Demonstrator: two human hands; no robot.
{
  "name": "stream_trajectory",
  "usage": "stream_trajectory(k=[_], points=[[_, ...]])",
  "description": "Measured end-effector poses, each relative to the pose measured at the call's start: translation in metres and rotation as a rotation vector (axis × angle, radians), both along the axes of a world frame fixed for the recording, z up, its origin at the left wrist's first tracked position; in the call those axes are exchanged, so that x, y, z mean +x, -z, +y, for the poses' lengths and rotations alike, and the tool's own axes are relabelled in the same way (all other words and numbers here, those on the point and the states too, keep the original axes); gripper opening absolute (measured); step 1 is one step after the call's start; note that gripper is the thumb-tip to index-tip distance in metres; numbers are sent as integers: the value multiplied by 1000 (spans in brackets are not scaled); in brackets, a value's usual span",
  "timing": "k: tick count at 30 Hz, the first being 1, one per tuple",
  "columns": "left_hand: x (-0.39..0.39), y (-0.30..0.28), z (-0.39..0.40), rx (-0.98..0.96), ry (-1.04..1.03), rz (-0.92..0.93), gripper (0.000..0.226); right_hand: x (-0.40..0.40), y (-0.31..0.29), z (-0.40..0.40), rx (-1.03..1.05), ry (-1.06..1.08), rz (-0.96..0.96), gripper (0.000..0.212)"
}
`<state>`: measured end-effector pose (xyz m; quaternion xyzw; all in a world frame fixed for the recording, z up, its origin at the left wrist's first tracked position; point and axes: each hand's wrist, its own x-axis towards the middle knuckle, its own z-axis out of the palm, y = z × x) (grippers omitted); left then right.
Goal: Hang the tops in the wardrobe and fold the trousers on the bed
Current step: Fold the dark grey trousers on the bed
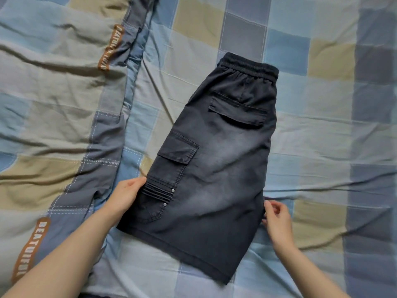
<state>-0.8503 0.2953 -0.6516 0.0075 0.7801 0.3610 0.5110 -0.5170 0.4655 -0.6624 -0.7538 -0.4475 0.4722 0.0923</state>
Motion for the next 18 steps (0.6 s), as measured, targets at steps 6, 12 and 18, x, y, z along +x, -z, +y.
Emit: stream_trajectory(k=[6, 12, 18], points=[[0, -2, -11, 10, 84, -52, 24, -12, -7, -22, -323, 234, 385, 29], [8, 2, -25, -80, 151, -76, 25, -29, -23, 16, -397, 543, 703, 22], [28, 4, -37, -53, 54, -148, 17, 20, -32, 25, -218, 436, 474, 30]])
